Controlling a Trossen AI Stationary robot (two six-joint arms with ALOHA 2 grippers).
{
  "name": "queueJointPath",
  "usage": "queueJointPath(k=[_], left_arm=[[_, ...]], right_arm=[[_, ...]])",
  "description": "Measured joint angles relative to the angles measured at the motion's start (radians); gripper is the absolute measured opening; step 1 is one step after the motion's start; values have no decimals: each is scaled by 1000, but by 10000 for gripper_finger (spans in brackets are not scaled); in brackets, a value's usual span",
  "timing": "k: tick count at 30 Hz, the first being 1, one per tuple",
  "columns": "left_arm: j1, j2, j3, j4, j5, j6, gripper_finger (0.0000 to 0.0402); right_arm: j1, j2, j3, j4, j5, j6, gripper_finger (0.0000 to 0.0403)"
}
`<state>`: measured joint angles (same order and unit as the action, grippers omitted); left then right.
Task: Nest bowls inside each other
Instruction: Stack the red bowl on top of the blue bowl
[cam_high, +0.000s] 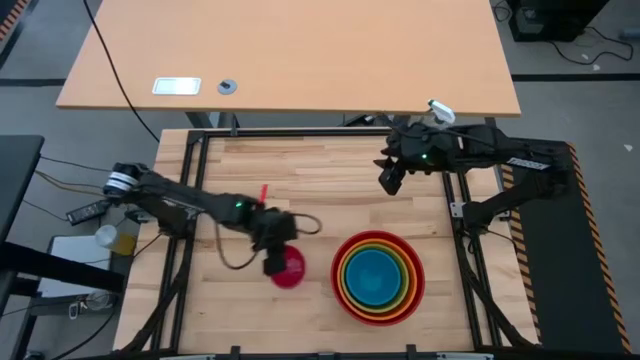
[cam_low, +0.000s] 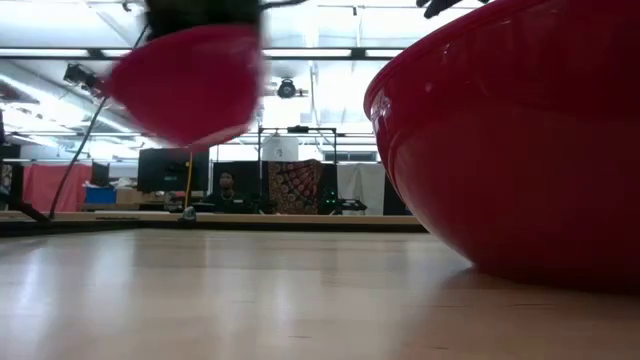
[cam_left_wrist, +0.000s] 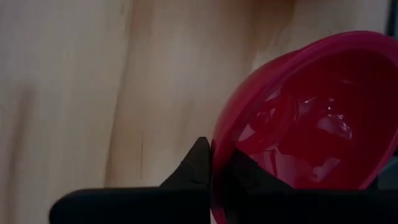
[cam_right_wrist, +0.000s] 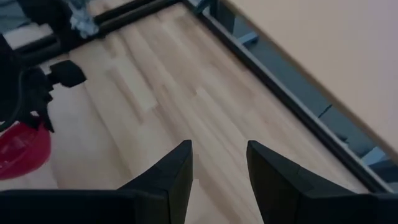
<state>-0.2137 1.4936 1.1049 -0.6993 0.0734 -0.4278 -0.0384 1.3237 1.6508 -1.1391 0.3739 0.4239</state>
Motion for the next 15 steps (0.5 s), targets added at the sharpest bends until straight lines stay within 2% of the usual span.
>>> queueJointPath(k=[6, 12, 15], left_arm=[[59, 207, 327, -49, 1, 62, 17], [99, 394, 637, -147, 2, 100, 14], [119, 466, 744, -200, -14, 67, 13]], right_arm=[[1, 5, 0, -97, -51, 53, 159], [11, -15, -3, -198, -304, 107, 159], [44, -15, -43, -199, -276, 184, 159]])
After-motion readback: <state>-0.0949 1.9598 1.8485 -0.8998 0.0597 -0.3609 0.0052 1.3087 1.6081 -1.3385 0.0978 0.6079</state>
